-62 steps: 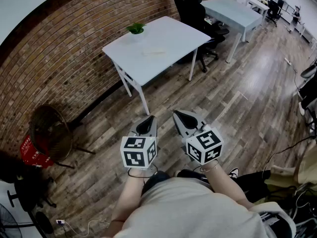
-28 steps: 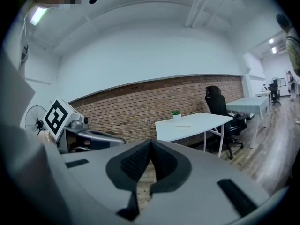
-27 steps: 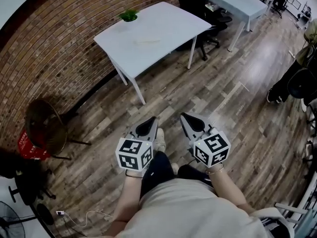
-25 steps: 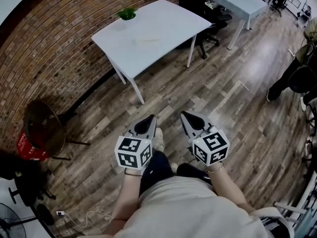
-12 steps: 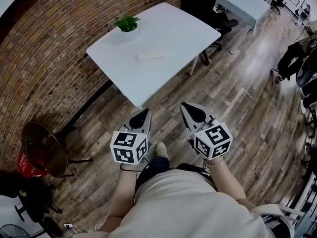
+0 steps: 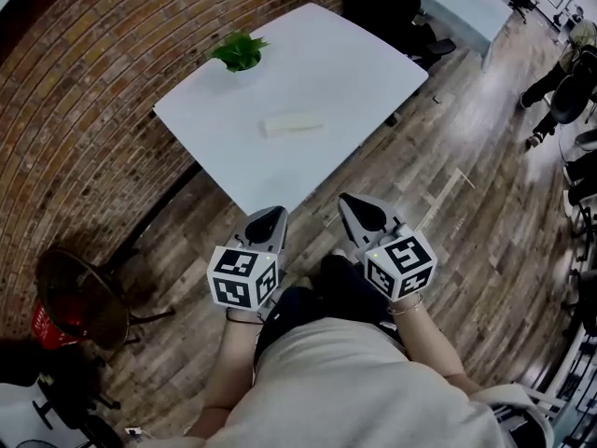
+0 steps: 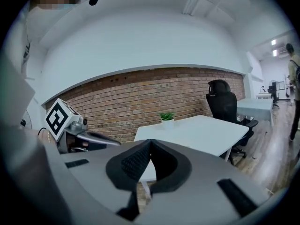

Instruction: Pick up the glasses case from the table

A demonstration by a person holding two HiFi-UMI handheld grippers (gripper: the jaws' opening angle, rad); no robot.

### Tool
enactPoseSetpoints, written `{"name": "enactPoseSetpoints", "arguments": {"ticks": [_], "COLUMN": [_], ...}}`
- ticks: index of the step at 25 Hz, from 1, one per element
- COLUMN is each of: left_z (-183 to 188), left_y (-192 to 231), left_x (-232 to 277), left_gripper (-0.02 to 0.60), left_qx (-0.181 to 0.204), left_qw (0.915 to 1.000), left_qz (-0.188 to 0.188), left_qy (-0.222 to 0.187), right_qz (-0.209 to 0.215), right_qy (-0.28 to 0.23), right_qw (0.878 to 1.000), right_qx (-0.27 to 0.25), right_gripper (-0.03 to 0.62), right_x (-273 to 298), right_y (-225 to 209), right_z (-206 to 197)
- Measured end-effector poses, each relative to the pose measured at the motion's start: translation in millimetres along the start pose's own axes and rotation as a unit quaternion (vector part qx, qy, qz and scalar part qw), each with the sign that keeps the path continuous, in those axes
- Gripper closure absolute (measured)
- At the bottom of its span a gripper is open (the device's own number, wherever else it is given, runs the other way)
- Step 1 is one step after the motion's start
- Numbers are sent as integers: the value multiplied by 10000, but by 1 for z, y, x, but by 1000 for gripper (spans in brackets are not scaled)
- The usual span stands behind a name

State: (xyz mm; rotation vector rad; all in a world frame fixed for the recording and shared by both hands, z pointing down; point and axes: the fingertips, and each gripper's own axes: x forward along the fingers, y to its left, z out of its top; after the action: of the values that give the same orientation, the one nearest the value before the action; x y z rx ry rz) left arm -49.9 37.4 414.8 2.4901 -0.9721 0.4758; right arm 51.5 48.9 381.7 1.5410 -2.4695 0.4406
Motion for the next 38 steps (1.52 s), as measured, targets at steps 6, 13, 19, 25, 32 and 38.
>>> {"name": "enactPoseSetpoints", "arguments": {"ticks": [6,13,19,25,32,38], "left_z": [19,60,72,73,56,35], "left_y": [33,85,106,118,136,151], "left_x": [38,88,123,139,147,147], "left_gripper": [569,569,569,569,569,569], "left_qx": [-218,-503,-880,-1185,-1536,-1714], "left_qw": [9993,9954,9878,9790,9708,9675], "left_qz": [298,814,1278,1637,1831,1861], "left_qy": [-49,-94,-159,-260,-204,-14], "right_qz": [244,839,1367,1790,2122,2269], "right_qy": [55,264,499,686,1044,1502], "right_qw": [9996,9950,9867,9778,9656,9537], "right_qx": [-98,-476,-718,-842,-1076,-1279], "right_gripper": [595,595,594,582,559,544], "right_x": [58,136,178,208,228,249], "right_y": [-43,-85,-120,-133,-132,-124], "right_z": [14,51,62,57,44,21]}}
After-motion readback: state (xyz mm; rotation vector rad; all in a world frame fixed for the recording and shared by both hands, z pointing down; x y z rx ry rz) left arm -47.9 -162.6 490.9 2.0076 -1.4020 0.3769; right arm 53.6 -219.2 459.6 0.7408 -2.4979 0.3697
